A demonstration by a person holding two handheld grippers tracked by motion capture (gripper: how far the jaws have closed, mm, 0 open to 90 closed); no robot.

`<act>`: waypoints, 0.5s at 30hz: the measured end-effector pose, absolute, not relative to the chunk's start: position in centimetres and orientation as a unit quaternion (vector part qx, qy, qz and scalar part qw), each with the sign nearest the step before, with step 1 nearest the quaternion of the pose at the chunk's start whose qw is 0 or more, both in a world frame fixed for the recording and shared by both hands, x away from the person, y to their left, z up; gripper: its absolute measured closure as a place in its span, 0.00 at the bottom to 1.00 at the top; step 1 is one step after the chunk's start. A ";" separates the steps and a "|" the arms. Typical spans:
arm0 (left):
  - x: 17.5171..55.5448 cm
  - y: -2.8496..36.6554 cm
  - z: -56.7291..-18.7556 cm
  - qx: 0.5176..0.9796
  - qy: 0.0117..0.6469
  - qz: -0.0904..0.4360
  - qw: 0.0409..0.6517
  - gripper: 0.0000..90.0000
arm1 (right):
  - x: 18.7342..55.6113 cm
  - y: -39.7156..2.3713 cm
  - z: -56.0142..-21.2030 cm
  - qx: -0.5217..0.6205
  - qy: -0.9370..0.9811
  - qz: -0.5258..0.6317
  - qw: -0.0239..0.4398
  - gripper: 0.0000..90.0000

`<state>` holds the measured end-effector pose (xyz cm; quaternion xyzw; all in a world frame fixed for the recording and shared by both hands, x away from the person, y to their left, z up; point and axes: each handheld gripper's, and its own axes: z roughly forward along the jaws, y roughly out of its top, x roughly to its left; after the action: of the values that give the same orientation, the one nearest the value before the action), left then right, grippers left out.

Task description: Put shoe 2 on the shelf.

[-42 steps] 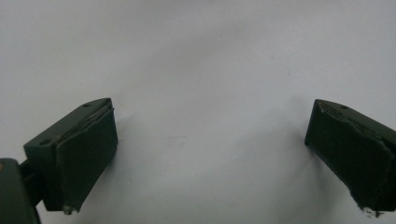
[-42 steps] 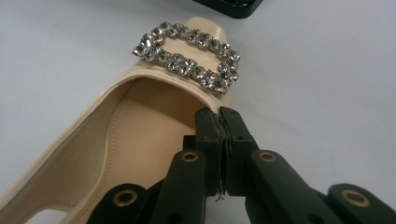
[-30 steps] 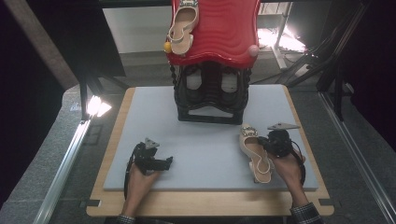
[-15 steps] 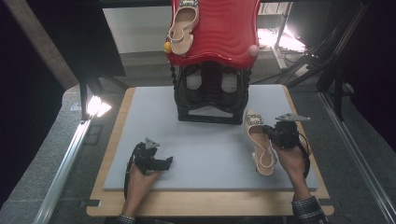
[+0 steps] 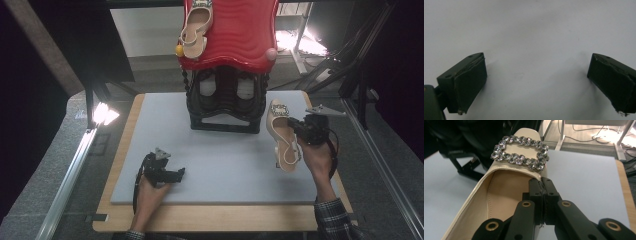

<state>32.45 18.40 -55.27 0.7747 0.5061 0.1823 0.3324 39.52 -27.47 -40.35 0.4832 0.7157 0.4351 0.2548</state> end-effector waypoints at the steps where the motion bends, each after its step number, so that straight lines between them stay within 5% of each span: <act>1: 32.4 18.4 -55.3 0.774 0.507 0.182 0.332 0.03 | 39.7 -27.6 -40.0 0.484 0.714 0.436 0.256 0.98; 15: 32.4 18.4 -55.3 0.774 0.507 0.182 0.333 0.03 | 42.5 -27.8 -36.0 0.496 0.683 0.452 0.286 0.98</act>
<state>32.43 18.39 -55.30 0.7737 0.5071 0.1818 0.3333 42.47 -27.85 -36.02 0.4965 0.6834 0.4524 0.2859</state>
